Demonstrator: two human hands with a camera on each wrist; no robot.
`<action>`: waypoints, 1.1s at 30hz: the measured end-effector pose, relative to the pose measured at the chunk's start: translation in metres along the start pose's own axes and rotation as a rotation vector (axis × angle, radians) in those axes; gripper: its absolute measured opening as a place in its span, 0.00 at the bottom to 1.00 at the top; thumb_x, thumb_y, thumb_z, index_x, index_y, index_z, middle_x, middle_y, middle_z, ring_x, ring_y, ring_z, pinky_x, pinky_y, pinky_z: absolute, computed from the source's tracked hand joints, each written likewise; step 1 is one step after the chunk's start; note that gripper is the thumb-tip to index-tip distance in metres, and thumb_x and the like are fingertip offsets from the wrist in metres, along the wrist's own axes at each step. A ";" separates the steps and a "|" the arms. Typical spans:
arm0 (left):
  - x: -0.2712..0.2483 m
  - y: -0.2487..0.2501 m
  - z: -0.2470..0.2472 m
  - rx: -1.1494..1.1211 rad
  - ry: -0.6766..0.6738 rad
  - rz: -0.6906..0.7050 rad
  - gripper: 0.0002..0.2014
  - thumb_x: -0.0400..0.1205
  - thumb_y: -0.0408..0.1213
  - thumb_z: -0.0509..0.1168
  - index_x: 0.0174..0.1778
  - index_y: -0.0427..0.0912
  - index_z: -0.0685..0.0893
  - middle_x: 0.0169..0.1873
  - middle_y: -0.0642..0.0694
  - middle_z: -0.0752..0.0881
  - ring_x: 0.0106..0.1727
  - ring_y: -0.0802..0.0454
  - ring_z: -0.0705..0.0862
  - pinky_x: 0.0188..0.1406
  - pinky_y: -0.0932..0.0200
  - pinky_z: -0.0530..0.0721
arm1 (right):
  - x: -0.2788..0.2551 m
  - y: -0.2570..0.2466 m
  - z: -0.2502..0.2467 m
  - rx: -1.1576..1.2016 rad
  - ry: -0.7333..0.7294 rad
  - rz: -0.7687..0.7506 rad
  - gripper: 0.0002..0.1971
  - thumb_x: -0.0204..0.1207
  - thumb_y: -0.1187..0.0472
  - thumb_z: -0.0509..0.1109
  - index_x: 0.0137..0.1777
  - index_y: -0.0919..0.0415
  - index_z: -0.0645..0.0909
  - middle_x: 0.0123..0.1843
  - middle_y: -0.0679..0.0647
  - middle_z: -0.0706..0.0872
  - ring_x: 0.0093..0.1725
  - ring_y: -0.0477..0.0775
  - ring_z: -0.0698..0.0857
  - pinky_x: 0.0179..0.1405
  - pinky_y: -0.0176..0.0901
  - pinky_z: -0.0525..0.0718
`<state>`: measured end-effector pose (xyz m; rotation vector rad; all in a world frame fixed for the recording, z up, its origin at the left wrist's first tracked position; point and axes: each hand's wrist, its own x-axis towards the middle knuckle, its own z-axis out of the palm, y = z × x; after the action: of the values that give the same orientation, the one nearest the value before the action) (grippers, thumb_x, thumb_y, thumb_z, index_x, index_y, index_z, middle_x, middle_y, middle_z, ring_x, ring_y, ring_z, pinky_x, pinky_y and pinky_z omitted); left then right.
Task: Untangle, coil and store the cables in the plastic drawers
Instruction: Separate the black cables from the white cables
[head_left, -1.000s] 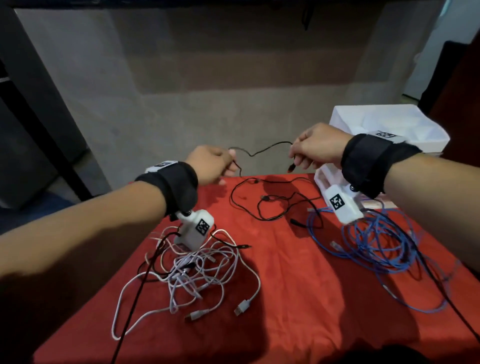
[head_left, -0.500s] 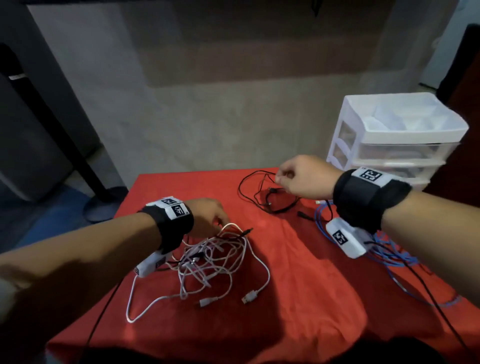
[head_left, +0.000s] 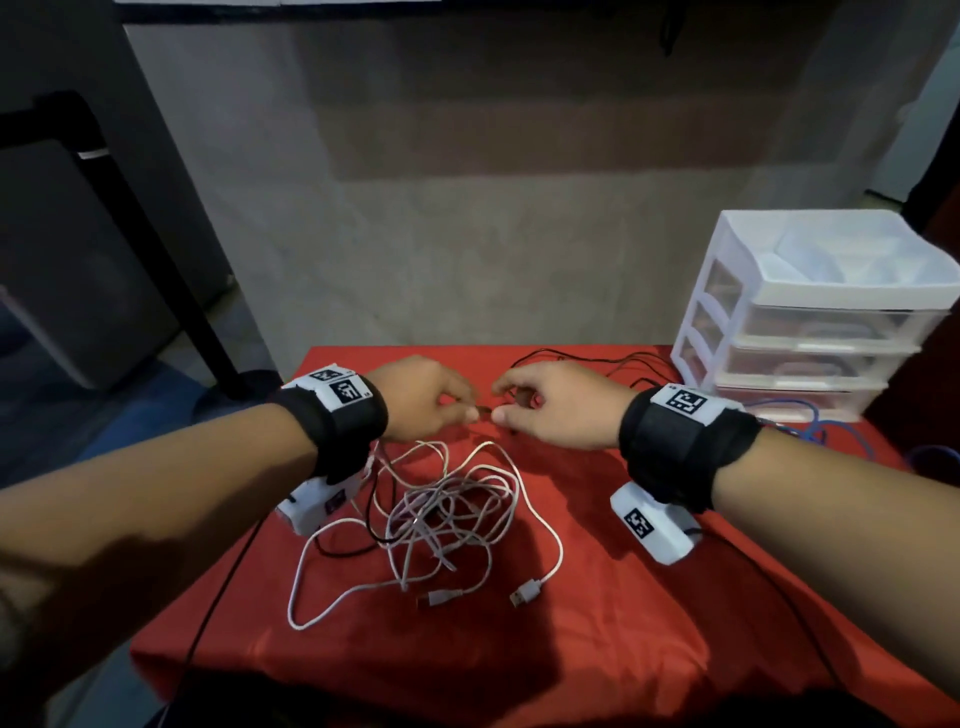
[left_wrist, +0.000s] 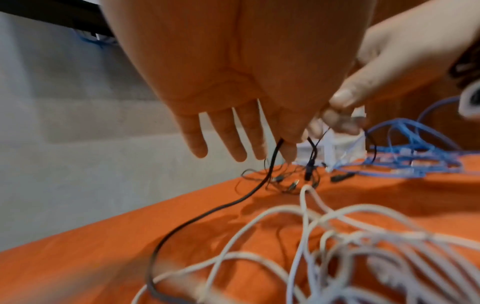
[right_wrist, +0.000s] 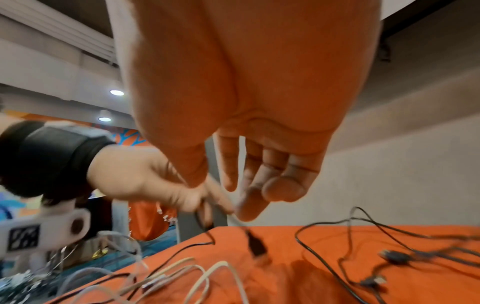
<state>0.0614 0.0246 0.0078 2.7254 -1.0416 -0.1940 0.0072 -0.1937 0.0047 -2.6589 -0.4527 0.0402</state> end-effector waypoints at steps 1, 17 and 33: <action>-0.001 0.006 -0.007 -0.046 0.043 0.004 0.09 0.86 0.51 0.67 0.53 0.57 0.91 0.51 0.60 0.92 0.52 0.57 0.88 0.56 0.57 0.84 | 0.002 -0.006 0.001 -0.029 -0.013 -0.021 0.10 0.81 0.42 0.71 0.55 0.45 0.85 0.40 0.43 0.85 0.42 0.47 0.83 0.43 0.40 0.76; -0.053 -0.038 -0.048 -0.143 0.297 -0.227 0.17 0.91 0.50 0.58 0.41 0.48 0.84 0.32 0.41 0.87 0.28 0.52 0.88 0.45 0.49 0.86 | -0.025 0.039 -0.131 -0.120 0.271 0.406 0.17 0.85 0.51 0.65 0.38 0.58 0.84 0.39 0.54 0.87 0.47 0.61 0.85 0.45 0.45 0.76; -0.049 0.033 -0.078 -0.082 0.377 0.016 0.14 0.90 0.49 0.60 0.45 0.52 0.88 0.26 0.53 0.81 0.29 0.60 0.78 0.34 0.62 0.72 | -0.010 -0.054 -0.096 0.246 0.085 0.048 0.14 0.88 0.59 0.64 0.47 0.65 0.87 0.32 0.52 0.88 0.20 0.43 0.77 0.19 0.32 0.73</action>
<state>0.0201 0.0456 0.0939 2.5407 -0.9222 0.2654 -0.0096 -0.1911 0.1143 -2.4191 -0.3328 -0.0030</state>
